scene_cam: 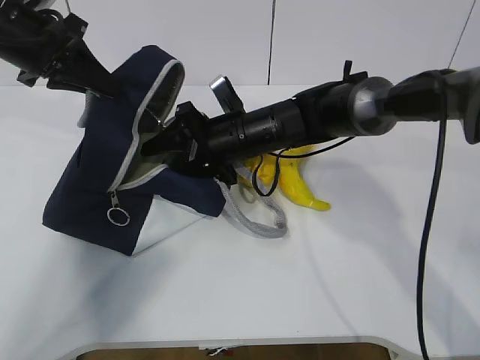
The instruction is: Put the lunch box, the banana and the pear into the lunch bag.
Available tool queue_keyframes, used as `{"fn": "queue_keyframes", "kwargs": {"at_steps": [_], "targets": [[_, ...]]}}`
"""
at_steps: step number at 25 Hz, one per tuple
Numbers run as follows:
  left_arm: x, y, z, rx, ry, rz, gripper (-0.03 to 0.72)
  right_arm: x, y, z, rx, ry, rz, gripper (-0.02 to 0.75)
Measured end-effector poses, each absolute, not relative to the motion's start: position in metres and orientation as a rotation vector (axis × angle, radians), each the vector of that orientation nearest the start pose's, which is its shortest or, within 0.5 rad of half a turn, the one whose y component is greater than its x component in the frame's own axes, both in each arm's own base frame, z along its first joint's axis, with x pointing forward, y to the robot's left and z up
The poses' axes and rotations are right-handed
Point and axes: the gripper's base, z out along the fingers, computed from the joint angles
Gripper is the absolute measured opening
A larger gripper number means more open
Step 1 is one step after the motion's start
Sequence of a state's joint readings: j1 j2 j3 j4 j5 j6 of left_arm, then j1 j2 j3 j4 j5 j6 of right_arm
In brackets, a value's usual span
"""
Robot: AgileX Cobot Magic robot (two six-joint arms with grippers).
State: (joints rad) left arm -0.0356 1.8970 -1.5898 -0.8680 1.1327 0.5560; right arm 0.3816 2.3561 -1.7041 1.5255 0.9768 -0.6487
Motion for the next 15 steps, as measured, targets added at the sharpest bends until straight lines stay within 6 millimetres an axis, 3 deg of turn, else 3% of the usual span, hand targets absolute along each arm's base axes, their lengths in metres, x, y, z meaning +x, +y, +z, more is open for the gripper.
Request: {"fn": "queue_keyframes", "kwargs": {"at_steps": [5,15], "targets": [[0.4,-0.077,0.284,0.374,2.527,-1.008,0.001,0.432,0.253,0.17,-0.199,2.421,1.635,0.538],[0.4,-0.077,0.284,0.374,2.527,-1.008,0.001,0.435,0.241,0.22,-0.39,2.575,1.223,0.535]]}}
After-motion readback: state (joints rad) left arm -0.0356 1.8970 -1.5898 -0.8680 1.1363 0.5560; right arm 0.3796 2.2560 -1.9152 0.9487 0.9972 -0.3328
